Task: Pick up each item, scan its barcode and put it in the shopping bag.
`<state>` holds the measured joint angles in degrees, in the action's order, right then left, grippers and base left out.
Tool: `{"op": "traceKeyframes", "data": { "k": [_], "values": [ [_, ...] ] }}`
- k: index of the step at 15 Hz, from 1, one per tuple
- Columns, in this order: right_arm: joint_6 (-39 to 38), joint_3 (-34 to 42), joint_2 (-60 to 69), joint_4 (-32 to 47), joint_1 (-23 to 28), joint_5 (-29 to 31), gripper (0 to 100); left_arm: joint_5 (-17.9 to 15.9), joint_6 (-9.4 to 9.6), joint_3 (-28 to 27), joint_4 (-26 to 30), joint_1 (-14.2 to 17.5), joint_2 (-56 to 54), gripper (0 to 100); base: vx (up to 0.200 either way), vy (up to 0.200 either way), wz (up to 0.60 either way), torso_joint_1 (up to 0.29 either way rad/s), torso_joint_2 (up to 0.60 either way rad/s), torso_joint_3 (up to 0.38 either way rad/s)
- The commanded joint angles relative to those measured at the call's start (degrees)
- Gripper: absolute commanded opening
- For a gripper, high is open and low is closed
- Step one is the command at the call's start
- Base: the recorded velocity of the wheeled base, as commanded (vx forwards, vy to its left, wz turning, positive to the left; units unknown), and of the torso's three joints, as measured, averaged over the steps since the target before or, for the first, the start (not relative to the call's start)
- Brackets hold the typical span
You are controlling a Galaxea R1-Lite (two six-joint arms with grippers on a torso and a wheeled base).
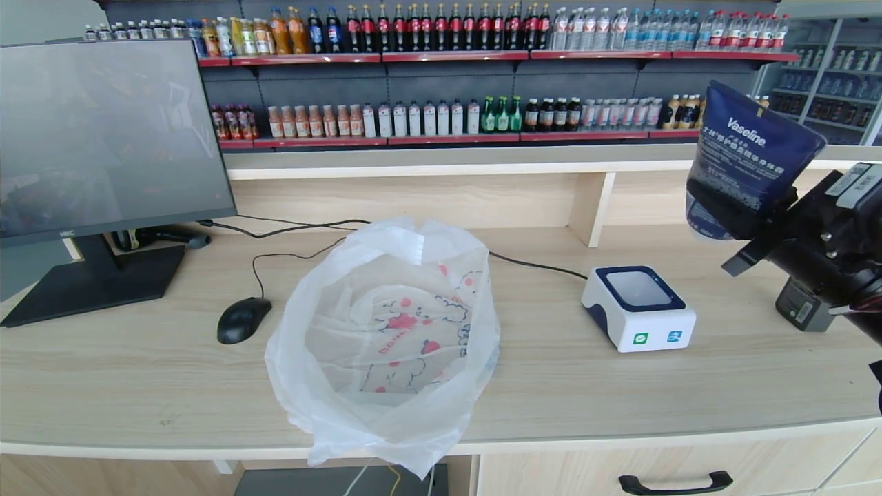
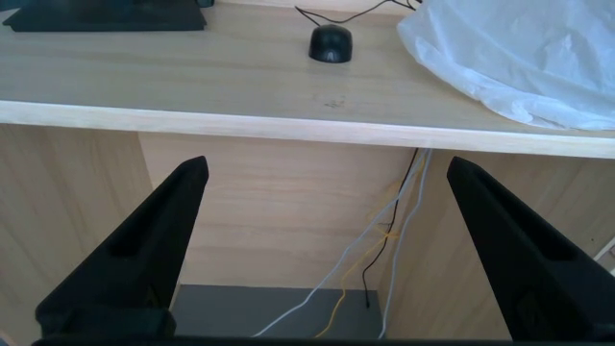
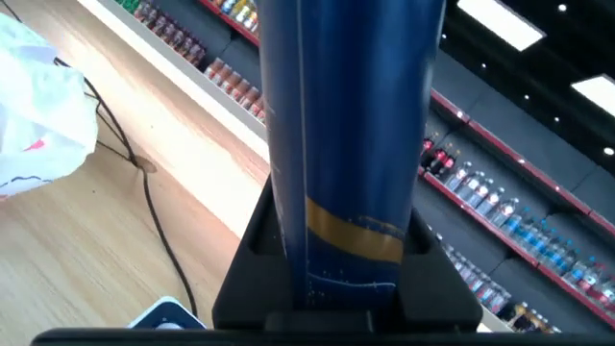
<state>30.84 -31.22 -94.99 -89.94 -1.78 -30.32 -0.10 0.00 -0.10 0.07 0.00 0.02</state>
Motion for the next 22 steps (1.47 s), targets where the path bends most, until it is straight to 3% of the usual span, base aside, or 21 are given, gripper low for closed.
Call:
{"op": "traceKeyframes", "data": {
  "k": [1, 2, 4, 6, 10, 15, 20, 22],
  "values": [
    [-3.0, 2.0, 2.4, -0.1, -0.5, 2.6, 0, 0.0, 0.00, 0.0, 0.0, 0.0, 0.0, 100, 0.000, 0.000, 0.00, 0.000, 0.00, 0.000],
    [-6.2, 2.3, 3.1, -0.1, -0.9, 5.2, 0, 0.0, 0.00, 0.0, 0.0, 0.0, 0.0, 100, 0.000, 0.000, 0.00, 0.000, 0.00, 0.000],
    [-20.3, 2.2, 5.3, -0.1, -1.6, 19.1, 0, 0.0, 0.00, 0.0, 0.0, 0.0, 0.0, 100, 0.000, 0.000, 0.00, 0.000, 0.00, 0.000],
    [-28.5, 2.7, 6.6, -0.1, -2.3, 24.7, 0, 0.0, 0.09, 0.0, 0.0, 0.0, 0.0, 100, 0.000, 0.000, 0.00, 0.000, 0.00, 0.000],
    [-31.5, 13.7, 10.8, -0.1, -2.4, 25.1, 0, 0.0, 0.18, 0.0, 0.0, 0.0, 0.0, 100, 0.000, 0.000, 0.00, 0.000, 0.00, 0.000],
    [-26.1, 12.0, 10.4, -0.1, -2.3, 25.6, 0, 0.0, 0.00, 0.0, 0.0, 0.0, 0.0, 100, -0.040, 0.000, 0.00, 0.000, 0.00, 0.000],
    [-27.0, 10.1, 9.4, -0.1, -1.1, 25.9, 0, 0.0, 0.18, 0.0, 0.0, 0.0, 0.0, 100, -0.040, 0.000, 0.00, 0.000, 0.00, 0.000],
    [-27.2, 10.6, 8.9, -0.1, -1.2, 25.8, 0, 0.0, 0.09, 0.0, 0.0, 0.0, 0.0, 100, 0.000, 0.200, 0.00, 0.017, 0.00, 0.002]
  ]
}}
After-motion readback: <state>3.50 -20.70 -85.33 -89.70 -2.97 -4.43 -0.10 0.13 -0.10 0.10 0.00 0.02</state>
